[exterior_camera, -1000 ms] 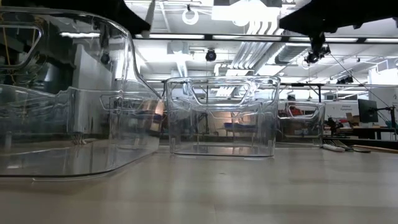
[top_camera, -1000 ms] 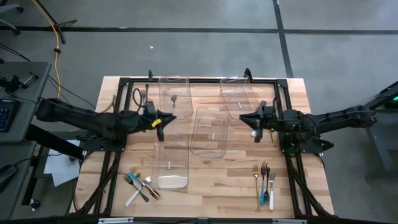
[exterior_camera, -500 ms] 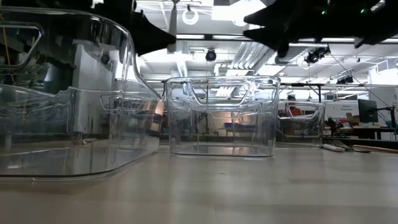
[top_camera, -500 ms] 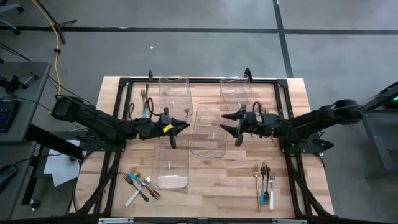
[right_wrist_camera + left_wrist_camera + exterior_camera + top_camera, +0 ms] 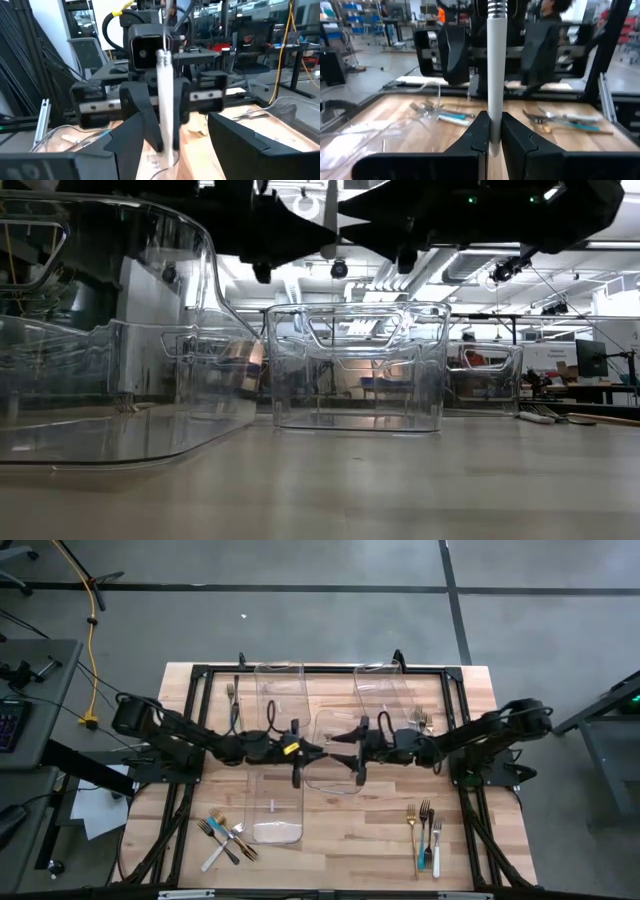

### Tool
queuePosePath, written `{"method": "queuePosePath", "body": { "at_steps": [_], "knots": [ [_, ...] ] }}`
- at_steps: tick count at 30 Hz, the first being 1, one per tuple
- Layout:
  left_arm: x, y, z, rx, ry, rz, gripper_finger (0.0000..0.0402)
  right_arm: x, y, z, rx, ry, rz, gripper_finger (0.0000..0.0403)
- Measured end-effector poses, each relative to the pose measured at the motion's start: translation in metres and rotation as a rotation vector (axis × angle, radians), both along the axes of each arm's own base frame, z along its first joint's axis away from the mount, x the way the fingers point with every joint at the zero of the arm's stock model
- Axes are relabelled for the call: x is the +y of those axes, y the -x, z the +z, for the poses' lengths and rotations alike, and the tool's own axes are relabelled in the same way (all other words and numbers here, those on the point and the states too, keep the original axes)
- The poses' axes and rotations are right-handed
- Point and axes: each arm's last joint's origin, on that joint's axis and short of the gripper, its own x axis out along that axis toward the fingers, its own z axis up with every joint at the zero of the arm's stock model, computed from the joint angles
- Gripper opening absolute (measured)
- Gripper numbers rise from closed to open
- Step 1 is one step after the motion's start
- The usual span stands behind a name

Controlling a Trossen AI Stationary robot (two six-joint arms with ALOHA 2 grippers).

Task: Sort silverware by color (type)
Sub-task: Put the white fork into the top right transparent bin

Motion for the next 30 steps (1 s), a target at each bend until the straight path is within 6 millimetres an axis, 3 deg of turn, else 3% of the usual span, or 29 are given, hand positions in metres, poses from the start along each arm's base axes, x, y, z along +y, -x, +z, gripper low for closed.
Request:
{"method": "queuePosePath", "body": {
  "at_steps": [12, 17, 24, 30],
  "knots": [
    [0.001, -0.003, 0.0, 0.04, 0.024, 0.005, 0.0019, 0.0, -0.005, 0.009, -0.025, -0.013, -0.014, 0.0203],
    [0.001, -0.003, -0.001, 0.041, 0.038, 0.007, 0.0019, -0.001, -0.006, 0.01, -0.032, -0.038, -0.029, 0.0152],
    [0.001, -0.003, -0.001, 0.044, 0.042, 0.007, 0.0022, 0.001, -0.017, 0.005, -0.011, -0.031, -0.002, 0.0038],
    [0.001, -0.003, -0.002, 0.06, 0.038, 0.007, 0.0054, 0.001, -0.015, 0.007, 0.002, -0.02, -0.003, 0.0033]
  ]
}}
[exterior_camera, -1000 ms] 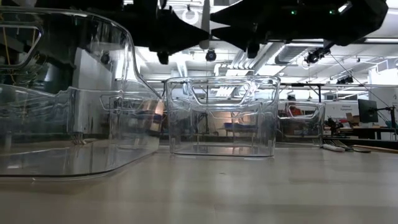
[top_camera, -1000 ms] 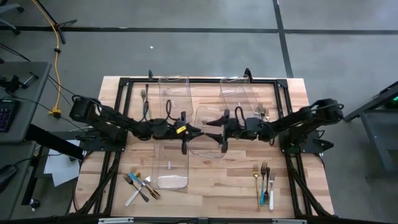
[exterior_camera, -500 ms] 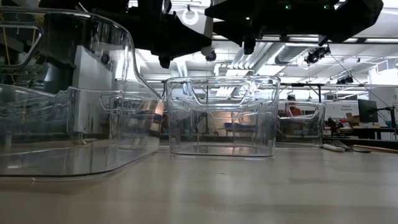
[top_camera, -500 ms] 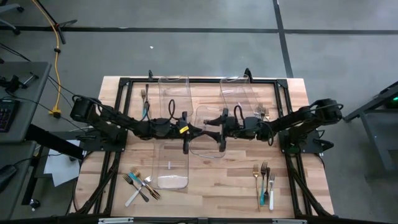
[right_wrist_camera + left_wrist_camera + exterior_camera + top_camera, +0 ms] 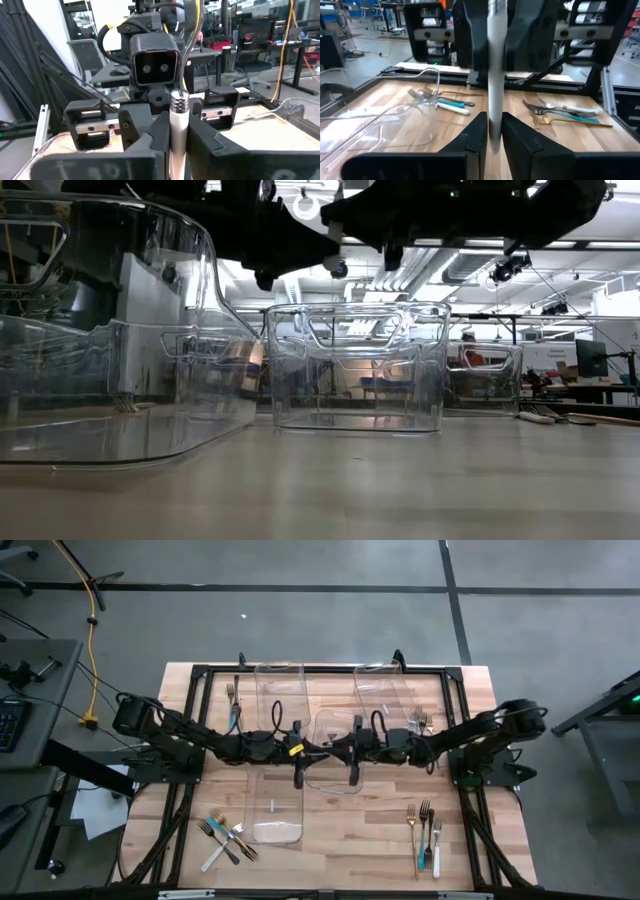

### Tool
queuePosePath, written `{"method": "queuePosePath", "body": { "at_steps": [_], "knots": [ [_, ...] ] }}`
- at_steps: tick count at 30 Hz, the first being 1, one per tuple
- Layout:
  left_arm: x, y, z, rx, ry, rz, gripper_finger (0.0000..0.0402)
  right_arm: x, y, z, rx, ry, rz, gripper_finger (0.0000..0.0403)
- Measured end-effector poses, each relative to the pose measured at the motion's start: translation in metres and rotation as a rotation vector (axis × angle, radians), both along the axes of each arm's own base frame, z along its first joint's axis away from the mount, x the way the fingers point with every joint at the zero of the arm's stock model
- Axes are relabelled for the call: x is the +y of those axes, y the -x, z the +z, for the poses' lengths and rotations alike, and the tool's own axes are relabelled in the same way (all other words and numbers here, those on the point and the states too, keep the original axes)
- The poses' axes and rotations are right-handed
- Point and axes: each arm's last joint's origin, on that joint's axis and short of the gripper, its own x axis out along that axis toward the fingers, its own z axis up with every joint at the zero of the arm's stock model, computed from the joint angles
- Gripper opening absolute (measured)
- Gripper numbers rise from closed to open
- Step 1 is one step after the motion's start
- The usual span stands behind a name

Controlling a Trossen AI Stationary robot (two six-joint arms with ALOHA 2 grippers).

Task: Sort silverware by color (type)
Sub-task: Put the white fork into the top right transparent bin

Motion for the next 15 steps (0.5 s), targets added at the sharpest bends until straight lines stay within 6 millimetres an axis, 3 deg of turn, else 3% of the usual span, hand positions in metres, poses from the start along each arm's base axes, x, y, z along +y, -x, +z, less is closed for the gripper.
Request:
{"method": "queuePosePath", "body": {
  "at_steps": [7, 15],
  "knots": [
    [0.004, 0.014, 0.013, 0.089, -0.046, 0.091, 0.0068, -0.003, 0.019, 0.012, 0.165, 0.06, -0.065, 0.0031],
    [0.006, 0.054, 0.039, 0.09, -0.048, 0.184, 0.0066, 0.007, 0.051, 0.021, 0.354, 0.177, -0.301, 0.0031]
  ]
}}
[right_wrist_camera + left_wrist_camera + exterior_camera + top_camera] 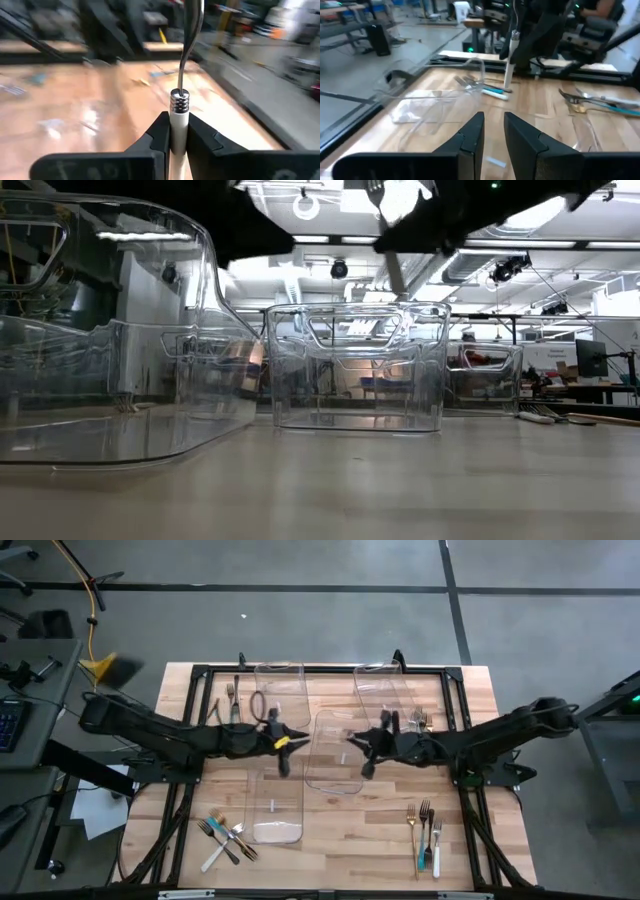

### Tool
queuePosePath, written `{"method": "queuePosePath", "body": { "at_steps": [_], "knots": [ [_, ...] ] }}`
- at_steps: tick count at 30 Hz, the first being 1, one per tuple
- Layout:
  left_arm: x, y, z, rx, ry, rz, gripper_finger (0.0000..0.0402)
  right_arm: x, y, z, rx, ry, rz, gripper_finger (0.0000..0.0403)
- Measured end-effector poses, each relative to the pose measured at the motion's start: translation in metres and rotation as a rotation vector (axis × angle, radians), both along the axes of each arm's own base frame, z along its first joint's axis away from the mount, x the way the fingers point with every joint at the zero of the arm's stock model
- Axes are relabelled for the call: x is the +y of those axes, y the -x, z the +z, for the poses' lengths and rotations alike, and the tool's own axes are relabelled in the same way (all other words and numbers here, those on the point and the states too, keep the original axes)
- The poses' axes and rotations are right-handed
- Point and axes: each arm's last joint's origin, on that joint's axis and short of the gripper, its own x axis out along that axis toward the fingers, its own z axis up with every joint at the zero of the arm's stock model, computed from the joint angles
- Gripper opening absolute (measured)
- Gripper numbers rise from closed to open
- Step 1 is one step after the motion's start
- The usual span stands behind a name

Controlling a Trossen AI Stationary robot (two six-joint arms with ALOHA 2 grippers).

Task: Sort silverware by color (type)
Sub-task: Put the white fork into the top right transparent bin

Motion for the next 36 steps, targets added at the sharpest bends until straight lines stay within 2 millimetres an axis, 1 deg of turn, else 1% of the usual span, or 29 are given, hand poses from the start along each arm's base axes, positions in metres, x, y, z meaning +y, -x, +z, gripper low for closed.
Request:
{"method": "queuePosePath", "body": {
  "at_steps": [5, 9, 12, 15, 18, 20, 23, 25, 29, 32, 34, 36],
  "knots": [
    [-0.002, 0.033, 0.004, -0.114, -0.026, 0.05, 0.0061, 0.006, 0.019, 0.004, 0.051, 0.049, -0.138, 0.0031],
    [-0.001, 0.049, 0.004, -0.155, -0.038, 0.045, 0.0056, 0.008, 0.028, 0.005, 0.071, 0.049, -0.187, 0.0031],
    [0.001, 0.055, 0.003, -0.16, -0.039, 0.064, 0.0056, 0.007, 0.031, 0.003, 0.081, 0.04, -0.232, 0.0031],
    [0.002, 0.055, 0.005, -0.17, -0.037, 0.071, 0.0056, 0.005, 0.031, 0.002, 0.076, 0.036, -0.271, 0.0031],
    [0.001, 0.055, 0.004, -0.168, -0.038, 0.07, 0.0056, -0.005, 0.029, 0.002, 0.053, 0.005, -0.325, 0.0031],
    [0.001, 0.055, 0.004, -0.168, -0.038, 0.07, 0.0056, -0.019, 0.026, 0.004, 0.029, -0.005, -0.382, 0.0031],
    [0.002, 0.055, 0.004, -0.169, -0.034, 0.069, 0.0056, -0.05, 0.024, 0.008, 0.059, -0.028, -0.45, 0.0031],
    [0.001, 0.055, 0.003, -0.166, -0.013, 0.067, 0.0056, -0.075, 0.025, 0.012, 0.08, -0.126, -0.465, 0.0031],
    [0.001, 0.055, 0.0, -0.141, 0.013, 0.065, 0.0056, -0.125, 0.034, 0.014, 0.154, -0.354, -0.511, 0.0031],
    [0.001, 0.055, 0.0, -0.142, 0.013, 0.065, 0.0056, -0.154, 0.044, 0.009, 0.224, -0.525, -0.551, 0.0031],
    [0.001, 0.055, 0.0, -0.142, 0.013, 0.064, 0.0056, -0.165, 0.047, 0.001, 0.291, -0.619, -0.556, 0.0031],
    [0.001, 0.055, 0.0, -0.142, 0.014, 0.064, 0.0056, -0.173, 0.047, -0.009, 0.355, -0.678, -0.559, 0.0031]
  ]
}}
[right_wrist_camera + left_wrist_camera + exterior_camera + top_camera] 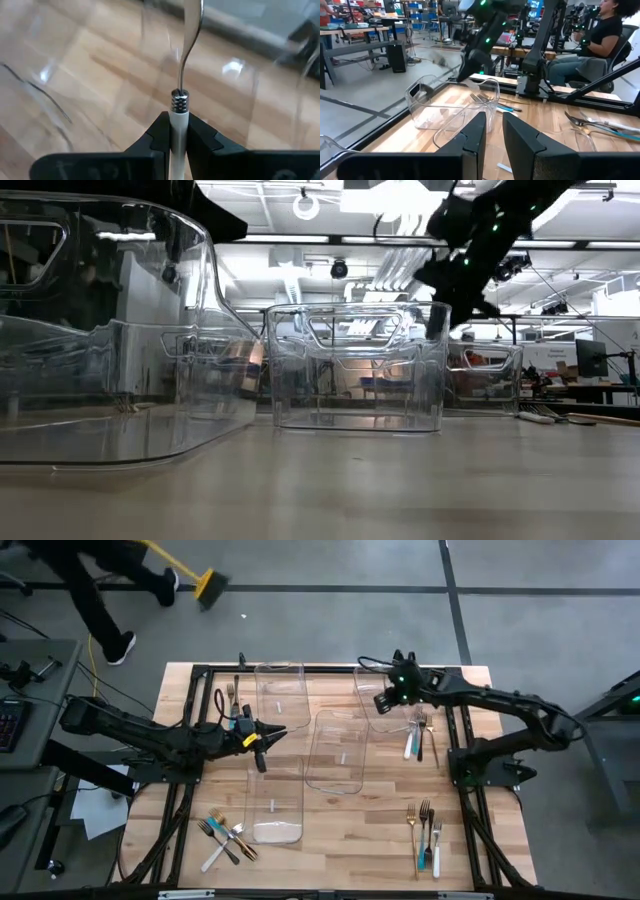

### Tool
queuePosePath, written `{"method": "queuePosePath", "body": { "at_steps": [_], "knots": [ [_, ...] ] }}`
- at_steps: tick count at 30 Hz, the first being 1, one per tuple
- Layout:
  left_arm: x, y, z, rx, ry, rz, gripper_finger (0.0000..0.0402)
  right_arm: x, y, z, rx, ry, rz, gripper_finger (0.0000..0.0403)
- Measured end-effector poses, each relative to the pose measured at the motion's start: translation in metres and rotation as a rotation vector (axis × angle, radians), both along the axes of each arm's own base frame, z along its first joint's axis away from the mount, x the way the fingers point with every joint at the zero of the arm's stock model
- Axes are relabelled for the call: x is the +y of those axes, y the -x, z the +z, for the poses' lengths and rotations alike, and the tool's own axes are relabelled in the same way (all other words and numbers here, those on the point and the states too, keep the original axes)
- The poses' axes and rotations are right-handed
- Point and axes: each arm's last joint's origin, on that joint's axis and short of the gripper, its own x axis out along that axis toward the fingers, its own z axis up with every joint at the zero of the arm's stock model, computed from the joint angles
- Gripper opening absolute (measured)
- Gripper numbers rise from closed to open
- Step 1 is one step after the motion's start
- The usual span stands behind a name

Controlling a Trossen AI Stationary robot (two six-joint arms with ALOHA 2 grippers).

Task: Sort silverware by color (type)
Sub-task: Put the white fork into the top right transparent bin

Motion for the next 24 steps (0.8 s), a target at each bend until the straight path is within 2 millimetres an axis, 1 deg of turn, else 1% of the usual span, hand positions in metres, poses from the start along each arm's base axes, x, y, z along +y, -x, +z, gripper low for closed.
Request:
{"method": "queuePosePath", "body": {
  "at_steps": [2, 8, 11, 18, 24],
  "knots": [
    [0.0, 0.0, 0.0, 0.0, 0.0, 0.0, 0.0056, -0.005, -0.003, -0.01, 0.048, -0.041, -0.006, 0.0031],
    [0.0, 0.0, 0.0, 0.0, 0.0, 0.0, 0.0056, -0.017, -0.021, -0.039, 0.148, -0.107, -0.002, 0.0031],
    [0.0, 0.0, 0.0, 0.0, 0.001, 0.0, 0.0056, -0.022, -0.027, -0.052, 0.198, -0.14, -0.006, 0.0031],
    [0.0, 0.0, 0.0, 0.0, 0.002, 0.0, 0.0056, -0.029, -0.037, -0.066, 0.262, -0.187, 0.011, 0.0031],
    [0.0, 0.0, 0.0, 0.001, 0.001, 0.0, 0.0056, -0.031, -0.037, -0.072, 0.286, -0.207, -0.001, 0.0031]
  ]
}}
